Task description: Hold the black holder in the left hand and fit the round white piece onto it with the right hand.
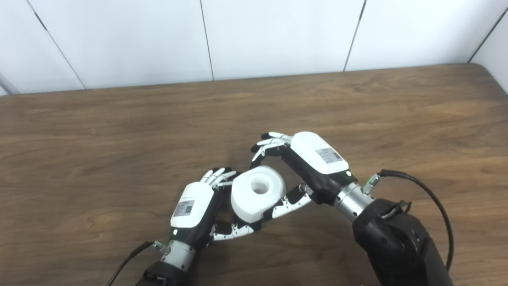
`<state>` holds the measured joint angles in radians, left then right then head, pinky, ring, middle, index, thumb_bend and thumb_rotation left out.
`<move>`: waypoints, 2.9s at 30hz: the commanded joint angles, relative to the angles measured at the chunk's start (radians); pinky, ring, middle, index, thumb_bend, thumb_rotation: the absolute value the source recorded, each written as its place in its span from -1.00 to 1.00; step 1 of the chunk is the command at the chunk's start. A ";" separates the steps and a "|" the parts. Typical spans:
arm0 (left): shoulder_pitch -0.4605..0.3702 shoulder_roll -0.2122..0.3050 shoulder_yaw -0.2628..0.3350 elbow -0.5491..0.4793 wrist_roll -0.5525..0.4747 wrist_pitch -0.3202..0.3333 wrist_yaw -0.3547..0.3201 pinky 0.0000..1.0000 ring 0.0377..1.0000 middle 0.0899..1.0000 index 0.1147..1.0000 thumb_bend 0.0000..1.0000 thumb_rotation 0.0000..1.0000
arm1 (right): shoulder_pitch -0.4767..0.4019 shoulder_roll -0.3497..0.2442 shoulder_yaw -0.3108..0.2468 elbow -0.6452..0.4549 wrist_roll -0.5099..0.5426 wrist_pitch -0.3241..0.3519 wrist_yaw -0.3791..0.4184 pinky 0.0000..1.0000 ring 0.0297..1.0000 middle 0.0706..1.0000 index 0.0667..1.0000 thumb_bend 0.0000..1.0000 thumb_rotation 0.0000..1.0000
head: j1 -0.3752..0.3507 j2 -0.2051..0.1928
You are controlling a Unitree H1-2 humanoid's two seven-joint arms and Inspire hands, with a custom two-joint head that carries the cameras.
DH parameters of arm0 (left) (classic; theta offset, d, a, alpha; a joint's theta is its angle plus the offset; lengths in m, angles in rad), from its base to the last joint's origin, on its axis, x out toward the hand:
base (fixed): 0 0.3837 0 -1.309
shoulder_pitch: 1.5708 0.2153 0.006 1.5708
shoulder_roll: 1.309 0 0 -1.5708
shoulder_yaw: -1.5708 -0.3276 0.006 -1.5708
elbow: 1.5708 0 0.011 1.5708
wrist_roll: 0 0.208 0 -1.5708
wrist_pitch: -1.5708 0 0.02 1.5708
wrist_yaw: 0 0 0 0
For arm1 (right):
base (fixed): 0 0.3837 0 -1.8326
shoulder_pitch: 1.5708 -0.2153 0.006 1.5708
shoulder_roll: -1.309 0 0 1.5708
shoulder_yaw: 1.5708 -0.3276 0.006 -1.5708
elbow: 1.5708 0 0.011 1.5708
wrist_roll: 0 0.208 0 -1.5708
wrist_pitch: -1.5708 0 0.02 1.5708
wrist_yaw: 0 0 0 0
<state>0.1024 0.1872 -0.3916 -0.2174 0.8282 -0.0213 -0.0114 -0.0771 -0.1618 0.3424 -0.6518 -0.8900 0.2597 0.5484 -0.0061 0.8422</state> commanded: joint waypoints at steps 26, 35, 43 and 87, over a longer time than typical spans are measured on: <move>0.007 0.014 -0.009 0.002 0.002 0.009 -0.042 0.87 0.81 0.63 -0.16 0.04 -0.90 | -0.026 -0.018 -0.045 -0.003 -0.018 -0.036 -0.009 0.61 0.80 0.55 -0.11 0.04 -0.72 | -0.035 -0.003; 0.006 0.016 -0.011 0.007 0.003 0.002 -0.036 0.86 0.81 0.63 -0.16 0.04 -0.90 | -0.026 -0.017 -0.053 -0.027 -0.023 -0.032 0.023 0.60 0.79 0.54 -0.11 0.04 -0.71 | -0.032 -0.002; 0.006 0.016 -0.011 0.008 0.006 0.003 -0.035 0.86 0.80 0.63 -0.16 0.04 -0.90 | -0.025 -0.003 -0.049 -0.052 -0.029 -0.030 0.056 0.63 0.79 0.55 -0.11 0.04 -0.71 | -0.031 -0.003; 0.002 0.010 -0.014 0.009 0.009 0.003 -0.031 0.85 0.79 0.62 -0.16 0.04 -0.90 | 0.007 -0.004 -0.033 -0.018 -0.088 -0.114 0.027 0.62 0.78 0.53 -0.09 0.05 -0.69 | -0.039 -0.003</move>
<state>0.0994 0.1909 -0.3938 -0.2185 0.8240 -0.0230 -0.0130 -0.0525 -0.1609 0.3143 -0.6524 -0.9715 0.1673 0.5734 -0.0445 0.8391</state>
